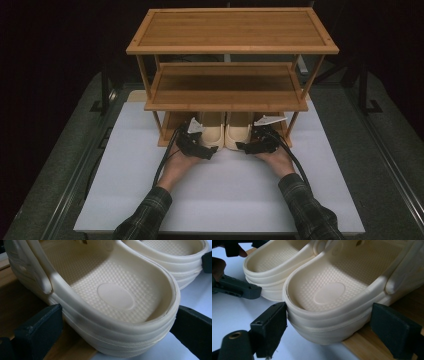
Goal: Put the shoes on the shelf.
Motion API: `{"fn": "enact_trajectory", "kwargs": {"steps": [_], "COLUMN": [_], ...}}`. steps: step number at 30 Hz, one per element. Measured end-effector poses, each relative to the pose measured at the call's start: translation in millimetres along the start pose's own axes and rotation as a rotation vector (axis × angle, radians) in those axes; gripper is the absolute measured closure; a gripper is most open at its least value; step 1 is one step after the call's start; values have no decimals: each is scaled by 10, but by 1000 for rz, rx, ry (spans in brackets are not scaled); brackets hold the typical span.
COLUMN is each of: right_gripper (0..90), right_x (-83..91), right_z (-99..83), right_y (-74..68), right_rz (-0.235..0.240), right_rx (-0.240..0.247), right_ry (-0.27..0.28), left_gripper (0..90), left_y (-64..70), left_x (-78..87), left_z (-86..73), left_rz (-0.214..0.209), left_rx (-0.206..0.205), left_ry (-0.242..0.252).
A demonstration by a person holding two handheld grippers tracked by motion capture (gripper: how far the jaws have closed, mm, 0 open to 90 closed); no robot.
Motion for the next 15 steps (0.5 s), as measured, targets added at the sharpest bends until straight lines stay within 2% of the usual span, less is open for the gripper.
{"fn": "enact_trajectory", "kwargs": {"steps": [3, 7, 8, 9, 11, 15], "right_gripper": [158, 182, 187, 190, 193, 194], "right_x": [-15, -39, -41, -46, -52, -54], "right_z": [4, 3, 1, -2, -9, -18], "right_y": [42, 64, 68, 71, 88, 101], "right_rz": [-14, -54, -60, -58, -62, -59], "right_rx": [4, 5, 2, -10, -18, -26], "right_ry": [19, 41, 44, 47, 49, 52], "left_gripper": [0, 0, 0, 0, 0, 0], "left_y": [-22, -49, -79, -84, -107, -88], "left_x": [-52, -129, -141, -157, -185, -204], "left_z": [35, 92, 103, 110, 129, 145], "left_rz": [11, 32, 29, 26, 32, 42], "left_rx": [-6, 13, -3, 11, -3, 20], "left_ry": [-2, -6, -11, -14, -20, -25]}}
Point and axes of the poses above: each handheld gripper's, and its own axes: x roughly backward along the jaws, z roughly out of its top, y roughly to its right, the point moved 2 cm from there along -x, roughly forward along the jaws
